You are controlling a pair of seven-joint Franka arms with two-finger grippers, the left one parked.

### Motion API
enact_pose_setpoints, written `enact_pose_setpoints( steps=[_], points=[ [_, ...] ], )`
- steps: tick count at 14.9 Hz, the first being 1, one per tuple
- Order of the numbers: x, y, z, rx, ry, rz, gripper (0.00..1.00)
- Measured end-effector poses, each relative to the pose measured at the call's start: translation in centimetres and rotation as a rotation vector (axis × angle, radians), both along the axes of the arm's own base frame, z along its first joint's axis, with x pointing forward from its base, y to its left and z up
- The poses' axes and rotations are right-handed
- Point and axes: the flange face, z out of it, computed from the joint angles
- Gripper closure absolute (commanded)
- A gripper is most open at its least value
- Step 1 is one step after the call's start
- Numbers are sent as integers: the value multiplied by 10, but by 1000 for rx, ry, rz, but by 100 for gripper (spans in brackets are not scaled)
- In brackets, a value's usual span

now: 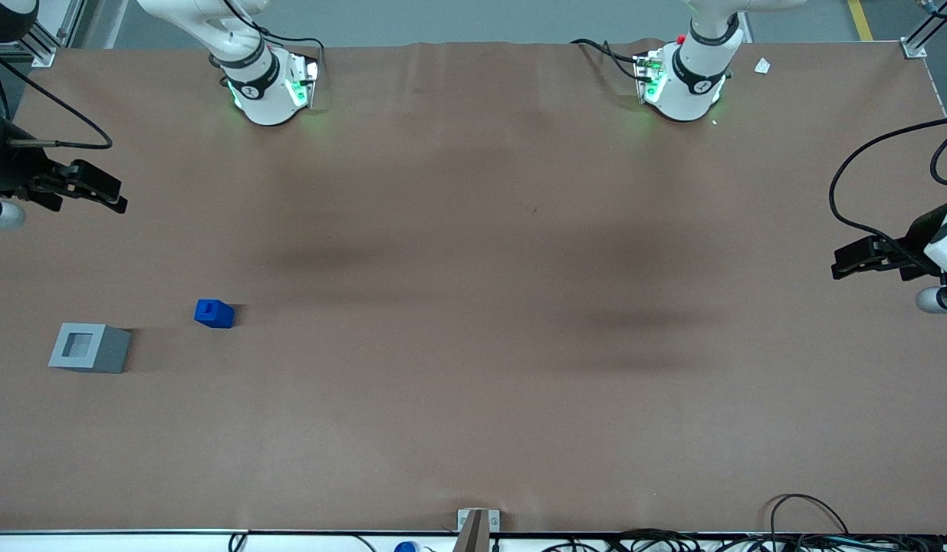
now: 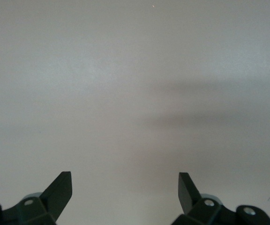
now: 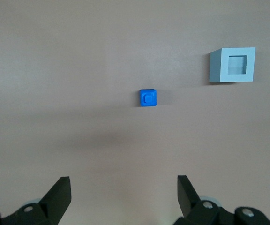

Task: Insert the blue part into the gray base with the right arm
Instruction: 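Move the open right gripper down over the blue block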

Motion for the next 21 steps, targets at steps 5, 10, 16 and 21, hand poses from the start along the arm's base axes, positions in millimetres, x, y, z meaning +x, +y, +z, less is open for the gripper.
enact_pose_setpoints(
  steps=[5,10,16,21],
  points=[
    [0,0,0,0,0,0,0],
    [0,-2,2,0,-4,-4,0],
    [0,-11,7,0,-14,-20,0],
    [3,-26,-11,0,10,-47,0]
  ],
)
